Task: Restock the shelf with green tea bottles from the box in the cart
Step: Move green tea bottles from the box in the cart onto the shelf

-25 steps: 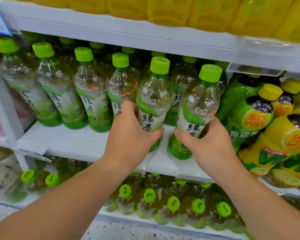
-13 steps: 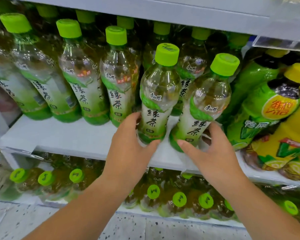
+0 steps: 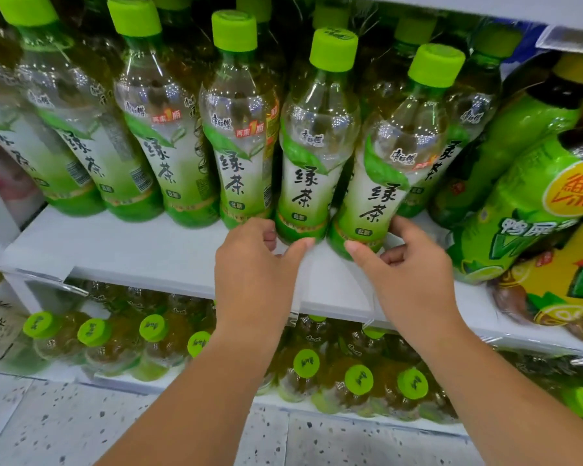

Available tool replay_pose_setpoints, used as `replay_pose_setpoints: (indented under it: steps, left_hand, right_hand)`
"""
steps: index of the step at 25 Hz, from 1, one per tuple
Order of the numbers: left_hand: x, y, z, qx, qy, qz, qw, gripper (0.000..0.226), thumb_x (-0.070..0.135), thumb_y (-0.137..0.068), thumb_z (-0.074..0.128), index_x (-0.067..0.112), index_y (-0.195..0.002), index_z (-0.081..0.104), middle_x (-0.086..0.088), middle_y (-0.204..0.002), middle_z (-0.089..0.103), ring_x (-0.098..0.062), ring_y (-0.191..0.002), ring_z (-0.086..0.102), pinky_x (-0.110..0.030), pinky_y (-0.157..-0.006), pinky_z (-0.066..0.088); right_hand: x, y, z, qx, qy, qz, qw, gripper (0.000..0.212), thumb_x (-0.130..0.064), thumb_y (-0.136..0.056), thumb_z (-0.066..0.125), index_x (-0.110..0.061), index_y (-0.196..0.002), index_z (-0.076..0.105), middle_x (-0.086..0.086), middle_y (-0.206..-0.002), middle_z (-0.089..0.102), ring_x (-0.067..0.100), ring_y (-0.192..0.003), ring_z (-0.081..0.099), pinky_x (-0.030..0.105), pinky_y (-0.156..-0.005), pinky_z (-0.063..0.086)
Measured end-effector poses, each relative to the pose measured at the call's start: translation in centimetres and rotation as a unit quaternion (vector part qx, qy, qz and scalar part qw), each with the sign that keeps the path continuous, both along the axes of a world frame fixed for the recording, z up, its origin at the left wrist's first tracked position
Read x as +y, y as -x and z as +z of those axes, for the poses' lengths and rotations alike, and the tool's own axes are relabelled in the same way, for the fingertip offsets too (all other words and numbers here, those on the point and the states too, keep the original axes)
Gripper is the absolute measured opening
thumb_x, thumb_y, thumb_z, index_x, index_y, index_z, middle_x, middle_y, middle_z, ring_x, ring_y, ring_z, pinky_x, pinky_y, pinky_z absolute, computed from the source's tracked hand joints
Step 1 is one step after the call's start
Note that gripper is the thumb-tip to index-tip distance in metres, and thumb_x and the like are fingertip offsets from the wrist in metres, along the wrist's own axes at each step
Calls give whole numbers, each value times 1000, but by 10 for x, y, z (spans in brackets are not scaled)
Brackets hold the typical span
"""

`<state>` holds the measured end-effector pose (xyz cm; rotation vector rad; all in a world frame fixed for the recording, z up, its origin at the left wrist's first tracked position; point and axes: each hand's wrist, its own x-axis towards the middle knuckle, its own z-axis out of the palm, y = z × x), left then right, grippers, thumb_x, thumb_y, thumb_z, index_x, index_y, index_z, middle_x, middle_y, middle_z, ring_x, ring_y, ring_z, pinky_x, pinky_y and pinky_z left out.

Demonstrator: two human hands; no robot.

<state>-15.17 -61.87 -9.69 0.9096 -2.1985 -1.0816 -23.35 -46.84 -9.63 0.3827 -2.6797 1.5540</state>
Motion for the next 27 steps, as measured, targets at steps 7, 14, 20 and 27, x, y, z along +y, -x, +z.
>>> replay_pose_setpoints:
  steps: [7,14,20,27]
  left_hand:
    - [7,5,-1,-14,-4,41,999,46,54,-76,80,21,-104,65,7,-94,65,-12,-89,61,-29,-82,51]
    - [11,7,-2,-18,1,65,998,47,56,-76,79,22,-107,67,9,-96,67,-9,-89,62,-28,-81,51]
    - [9,6,0,-36,-1,61,997,49,51,-82,75,22,-120,70,8,-106,72,-7,-96,65,-26,-85,49]
    - [5,4,2,-51,8,29,998,52,50,-85,72,19,-127,68,6,-112,72,-9,-100,65,-20,-81,41]
  right_hand:
    - [-3,1,-6,15,-10,13,1000,50,-48,-84,71,-40,-132,57,-23,-57,49,3,-55,47,9,-52,38]
    - [-8,8,-18,24,-62,23,998,68,-67,-87,50,-39,-147,37,-10,-94,58,11,-79,43,28,-75,50]
    - [-10,2,-12,68,-119,31,990,59,-61,-94,43,-35,-147,36,-10,-131,60,19,-106,61,34,-86,52]
    - [-12,-3,-5,60,-164,17,985,59,-59,-95,42,-33,-147,34,-7,-133,59,21,-113,59,35,-88,50]
